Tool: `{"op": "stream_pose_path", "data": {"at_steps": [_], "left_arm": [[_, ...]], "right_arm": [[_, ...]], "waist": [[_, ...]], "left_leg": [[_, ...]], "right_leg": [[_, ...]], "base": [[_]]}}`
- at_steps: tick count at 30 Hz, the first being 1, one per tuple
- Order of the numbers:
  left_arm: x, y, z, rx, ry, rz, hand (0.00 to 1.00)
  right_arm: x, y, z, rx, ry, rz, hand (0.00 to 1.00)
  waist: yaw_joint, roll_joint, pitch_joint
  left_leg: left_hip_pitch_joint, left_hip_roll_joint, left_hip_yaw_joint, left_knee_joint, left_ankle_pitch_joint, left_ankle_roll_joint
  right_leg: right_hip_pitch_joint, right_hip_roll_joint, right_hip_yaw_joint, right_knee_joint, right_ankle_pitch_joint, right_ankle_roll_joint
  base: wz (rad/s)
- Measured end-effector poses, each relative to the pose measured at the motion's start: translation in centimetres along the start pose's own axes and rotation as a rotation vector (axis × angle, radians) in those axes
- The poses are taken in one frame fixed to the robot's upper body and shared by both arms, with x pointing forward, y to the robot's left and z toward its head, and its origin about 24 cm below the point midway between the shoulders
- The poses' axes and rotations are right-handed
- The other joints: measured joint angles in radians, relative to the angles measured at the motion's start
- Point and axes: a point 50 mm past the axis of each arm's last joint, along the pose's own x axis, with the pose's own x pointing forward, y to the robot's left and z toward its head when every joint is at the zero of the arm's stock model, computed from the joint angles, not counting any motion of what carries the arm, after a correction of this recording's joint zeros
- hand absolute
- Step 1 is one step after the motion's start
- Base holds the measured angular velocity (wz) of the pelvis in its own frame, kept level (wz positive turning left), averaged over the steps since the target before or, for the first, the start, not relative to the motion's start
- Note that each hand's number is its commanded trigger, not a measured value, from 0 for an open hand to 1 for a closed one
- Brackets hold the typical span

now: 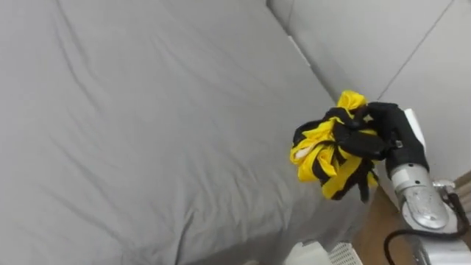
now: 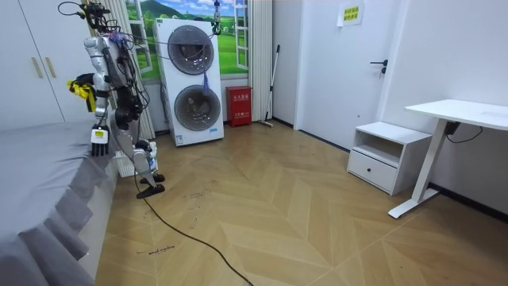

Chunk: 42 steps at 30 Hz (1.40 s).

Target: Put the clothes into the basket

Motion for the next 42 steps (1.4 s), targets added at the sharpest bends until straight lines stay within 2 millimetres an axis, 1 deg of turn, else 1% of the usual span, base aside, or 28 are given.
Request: {"op": "stream_pose_path", "data": {"at_steps": [2,4,5,6,8,9,11,13,15,16,19,21,22,23,24,25,26,28,29,30,31,32,34,35,36,37,38,42], "left_arm": [[0.0,0.0,-0.2,0.017,0.008,-0.001,0.0],[-0.1,0.1,-0.3,0.02,0.011,0.002,0.0],[-0.1,0.2,-0.6,0.016,0.025,0.005,0.0],[-0.2,0.4,-0.9,0.011,0.031,0.009,0.0],[-0.3,0.6,-1.5,0.009,0.051,0.015,0.0],[-0.3,0.6,-1.5,0.008,0.054,0.015,0.0],[-0.3,0.6,-1.6,0.009,0.065,0.017,0.0],[-0.4,0.7,-1.9,0.031,0.078,0.02,0.0],[-0.4,0.7,-2.1,0.044,0.089,0.021,0.0],[-0.5,0.7,-2.3,0.052,0.098,0.019,0.0],[-0.4,0.7,-2.1,0.064,0.097,0.016,0.0],[-0.4,0.4,-2.1,0.083,0.099,0.006,0.0],[-0.3,0.2,-2.1,0.088,0.098,-0.001,0.0],[-0.3,0.0,-2.0,0.085,0.096,-0.005,0.0],[-0.3,-0.1,-2.0,0.082,0.096,-0.006,0.0],[-0.3,-0.2,-2.1,0.068,0.1,-0.009,0.0],[-0.3,-0.2,-2.2,0.055,0.104,-0.01,0.0],[-0.2,-0.3,-2.0,0.045,0.1,-0.016,0.0],[-0.2,-0.4,-1.9,0.03,0.097,-0.019,0.0],[-0.1,-0.4,-1.7,0.022,0.095,-0.021,0.0],[-0.1,-0.6,-1.4,0.01,0.086,-0.027,0.0],[0.0,-0.8,-1.2,0.018,0.078,-0.035,0.0],[0.0,-0.8,-1.0,0.019,0.067,-0.042,0.0],[0.0,-0.9,-0.8,0.021,0.06,-0.044,0.0],[0.1,-0.9,-0.7,0.023,0.056,-0.044,0.0],[0.1,-0.9,-0.5,0.026,0.045,-0.046,0.0],[0.1,-0.9,-0.4,0.025,0.037,-0.046,0.0],[0.2,-1.0,-0.1,0.014,0.03,-0.049,0.0]], "right_arm": [[-0.4,-0.8,-0.3,-0.012,0.012,-0.027,1.0],[-1.1,-1.4,-0.8,-0.015,0.032,-0.044,1.0],[-1.7,-1.8,-1.1,-0.018,0.043,-0.054,1.0],[-2.0,-2.0,-1.3,-0.017,0.053,-0.059,1.0],[-3.0,-1.9,-2.5,-0.008,0.104,-0.062,1.0],[-3.3,-1.8,-2.8,-0.003,0.118,-0.06,1.0],[-4.0,-1.7,-3.8,0.019,0.17,-0.052,1.0],[-4.3,-1.5,-4.8,0.041,0.221,-0.056,1.0],[-4.5,-1.4,-5.4,0.065,0.257,-0.059,1.0],[-4.6,-1.3,-5.8,0.068,0.274,-0.059,1.0],[-4.8,-1.3,-7.1,0.082,0.33,-0.064,1.0],[-4.8,-1.3,-8.0,0.08,0.372,-0.067,1.0],[-4.6,-1.3,-8.3,0.083,0.384,-0.07,1.0],[-4.2,-1.3,-8.5,0.089,0.395,-0.076,1.0],[-4.0,-1.3,-8.6,0.091,0.401,-0.083,1.0],[-3.7,-1.7,-8.9,0.095,0.413,-0.107,1.0],[-3.4,-2.0,-9.0,0.085,0.416,-0.125,1.0],[-2.9,-2.2,-9.2,0.074,0.422,-0.14,1.0],[-2.5,-2.1,-9.3,0.076,0.431,-0.148,1.0],[-2.3,-2.1,-9.3,0.077,0.433,-0.15,1.0],[-1.8,-2.0,-9.2,0.078,0.432,-0.151,1.0],[-1.6,-1.9,-9.2,0.074,0.431,-0.152,1.0],[-1.3,-1.7,-9.2,0.054,0.43,-0.149,1.0],[-1.1,-1.5,-9.3,0.043,0.429,-0.146,1.0],[-1.0,-1.4,-9.3,0.039,0.429,-0.143,0.84],[-0.8,-1.2,-9.2,0.034,0.428,-0.136,0.15],[-0.6,-0.9,-9.2,0.032,0.427,-0.124,0.0],[-0.4,-0.6,-9.5,0.032,0.441,-0.127,0.0]], "waist": [[-0.024,-0.001,0.0002],[-0.029,-0.002,0.0006],[-0.036,0.002,0.0031],[-0.044,0.002,0.004],[-0.053,0.004,0.0064],[-0.055,0.005,0.0069],[-0.068,0.013,0.0136],[-0.079,0.018,0.0164],[-0.083,0.024,0.0175],[-0.093,0.027,0.016],[-0.11,0.03,0.0144],[-0.116,0.039,0.0137],[-0.122,0.051,0.0119],[-0.135,0.066,0.0135],[-0.136,0.073,0.0119],[-0.139,0.088,0.0115],[-0.141,0.105,0.0127],[-0.136,0.124,0.0164],[-0.133,0.133,0.0164],[-0.133,0.14,0.0162],[-0.132,0.15,0.0205],[-0.127,0.157,0.0218],[-0.114,0.165,0.0218],[-0.104,0.169,0.0196],[-0.103,0.17,0.0196],[-0.1,0.174,0.0183],[-0.096,0.176,0.0183],[-0.073,0.177,0.0181]], "left_leg": [[0.021,0.007,0.031,-0.001,-0.012,-0.005],[0.039,0.013,0.06,0.0,-0.019,-0.01],[0.05,0.02,0.077,0.0,-0.03,-0.014],[0.054,0.022,0.08,0.002,-0.035,-0.017],[0.069,0.032,0.106,0.005,-0.048,-0.025],[0.07,0.033,0.11,0.006,-0.049,-0.027],[0.066,0.037,0.126,0.006,-0.058,-0.028],[0.065,0.038,0.14,0.006,-0.059,-0.03],[0.062,0.038,0.158,0.007,-0.06,-0.031],[0.054,0.039,0.162,0.016,-0.061,-0.031],[0.015,0.043,0.162,0.05,-0.064,-0.03],[-0.007,0.042,0.164,0.059,-0.064,-0.03],[-0.026,0.041,0.164,0.063,-0.064,-0.03],[-0.048,0.039,0.164,0.072,-0.064,-0.03],[-0.06,0.039,0.164,0.076,-0.064,-0.03],[-0.077,0.037,0.164,0.079,-0.064,-0.03],[-0.095,0.036,0.162,0.083,-0.064,-0.03],[-0.118,0.03,0.16,0.093,-0.064,-0.029],[-0.132,0.028,0.159,0.096,-0.064,-0.029],[-0.141,0.028,0.16,0.097,-0.064,-0.029],[-0.154,0.026,0.158,0.1,-0.064,-0.029],[-0.166,0.026,0.157,0.103,-0.063,-0.028],[-0.184,0.026,0.156,0.107,-0.061,-0.024],[-0.199,0.026,0.154,0.11,-0.059,-0.021],[-0.208,0.026,0.152,0.112,-0.058,-0.019],[-0.228,0.026,0.149,0.116,-0.056,-0.015],[-0.248,0.027,0.147,0.123,-0.054,-0.013],[-0.286,0.024,0.141,0.124,-0.047,-0.006]], "right_leg": [[0.002,0.011,0.031,0.002,0.001,-0.001],[0.007,0.022,0.059,0.001,0.002,-0.002],[0.013,0.03,0.071,0.0,0.003,-0.003],[0.016,0.034,0.075,-0.001,0.003,-0.003],[0.017,0.049,0.104,0.002,0.004,-0.005],[0.015,0.052,0.112,0.002,0.005,-0.006],[-0.001,0.06,0.134,0.004,0.005,-0.008],[-0.008,0.064,0.15,0.004,0.006,-0.009],[-0.02,0.068,0.167,0.018,0.006,-0.009],[-0.027,0.068,0.174,0.018,0.006,-0.009],[-0.057,0.066,0.189,0.024,0.007,-0.007],[-0.083,0.066,0.199,0.035,0.008,-0.006],[-0.109,0.066,0.203,0.045,0.008,-0.005],[-0.138,0.065,0.206,0.061,0.008,-0.003],[-0.147,0.065,0.207,0.07,0.008,-0.003],[-0.172,0.065,0.207,0.082,0.008,-0.003],[-0.195,0.065,0.205,0.092,0.008,-0.003],[-0.229,0.065,0.205,0.114,0.008,-0.003],[-0.249,0.066,0.206,0.126,0.008,-0.004],[-0.259,0.066,0.206,0.127,0.009,-0.005],[-0.279,0.066,0.208,0.137,0.01,-0.007],[-0.297,0.066,0.209,0.145,0.009,-0.007],[-0.321,0.065,0.21,0.161,0.008,-0.009],[-0.339,0.065,0.21,0.169,0.008,-0.009],[-0.35,0.064,0.209,0.175,0.008,-0.009],[-0.369,0.061,0.206,0.181,0.009,-0.011],[-0.389,0.06,0.205,0.187,0.011,-0.013],[-0.433,0.055,0.197,0.207,0.011,-0.015]], "base": [[-0.44],[-0.45],[-0.41],[-0.31],[-0.42],[-0.44],[-0.32],[-0.31],[-0.29],[-0.15],[-0.1],[-0.17],[-0.21],[-0.22],[-0.23],[-0.27],[-0.24],[-0.2],[-0.19],[-0.16],[-0.06],[-0.05],[0.0],[0.0],[0.09],[0.13],[0.12],[0.12]]}}
